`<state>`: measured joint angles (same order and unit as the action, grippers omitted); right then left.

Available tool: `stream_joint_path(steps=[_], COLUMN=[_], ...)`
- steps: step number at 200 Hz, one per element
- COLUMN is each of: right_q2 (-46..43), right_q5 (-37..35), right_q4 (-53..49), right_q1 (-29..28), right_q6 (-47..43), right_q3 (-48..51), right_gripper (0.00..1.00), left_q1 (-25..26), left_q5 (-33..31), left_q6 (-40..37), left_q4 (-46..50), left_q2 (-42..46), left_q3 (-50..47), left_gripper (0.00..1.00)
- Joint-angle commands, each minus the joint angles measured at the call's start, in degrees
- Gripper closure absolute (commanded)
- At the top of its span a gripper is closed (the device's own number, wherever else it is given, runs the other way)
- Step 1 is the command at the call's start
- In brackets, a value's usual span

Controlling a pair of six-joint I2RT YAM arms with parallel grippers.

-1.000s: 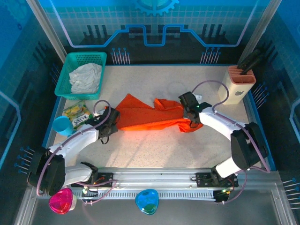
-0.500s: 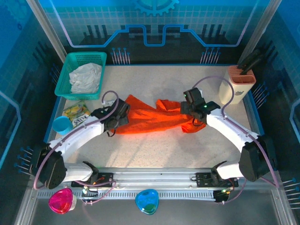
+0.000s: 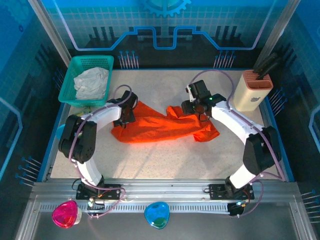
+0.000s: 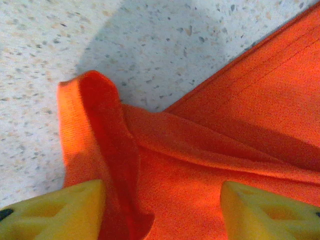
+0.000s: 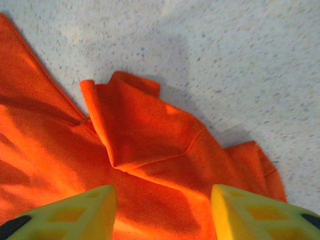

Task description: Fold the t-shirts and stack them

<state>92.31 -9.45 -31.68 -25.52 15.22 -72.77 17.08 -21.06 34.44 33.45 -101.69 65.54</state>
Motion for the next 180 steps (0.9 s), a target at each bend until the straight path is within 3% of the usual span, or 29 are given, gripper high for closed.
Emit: stream_joint_path(steps=[1,10,29,49,75,96,112,131,154,180], right_q2=[1.82,2.53,5.07,9.40,16.96,24.31,29.60,35.07,37.11,32.49], right_q5=[3.68,4.12,5.28,5.38,4.13,2.67,0.54,-2.68,-5.93,-8.56], right_q4=[-1.37,-1.20,-1.35,-2.86,-5.19,-8.24,-11.02,-14.29,-15.70,-13.12], right_q1=[-0.92,-1.27,-2.09,-3.45,-5.09,-5.64,-5.92,-6.03,-5.40,-3.43], right_q6=[-1.44,-1.96,-3.38,-4.86,-5.64,-5.08,-4.55,-3.80,-3.05,-1.47], right_q3=[-2.15,-2.43,-4.23,-8.19,-14.86,-21.71,-27.12,-32.98,-37.46,-37.87], right_gripper=[0.50,0.51,0.50,0.44,0.35,0.34,0.37,0.51,1.00,1.00], left_q1=[-0.44,-0.47,-0.47,-0.47,-0.47,-0.47,-0.45,-0.47,-0.47,-0.47], left_q5=[1.20,1.08,0.00,-2.01,-3.22,-3.72,-4.18,-5.14,-5.70,-5.30], left_q6=[0.31,0.70,0.92,1.24,1.69,1.69,1.48,1.00,0.42,0.09], left_q4=[-1.70,-2.37,-1.81,-0.79,0.04,1.63,2.79,4.42,6.12,7.06], left_q2=[-0.13,0.62,2.68,5.80,11.74,16.67,21.01,25.39,29.06,31.55], left_q3=[-0.15,-1.32,-2.96,-5.43,-9.52,-11.55,-12.66,-13.12,-13.07,-13.21], left_gripper=[0.42,0.46,0.80,1.00,1.00,1.00,0.89,0.71,0.61,0.58])
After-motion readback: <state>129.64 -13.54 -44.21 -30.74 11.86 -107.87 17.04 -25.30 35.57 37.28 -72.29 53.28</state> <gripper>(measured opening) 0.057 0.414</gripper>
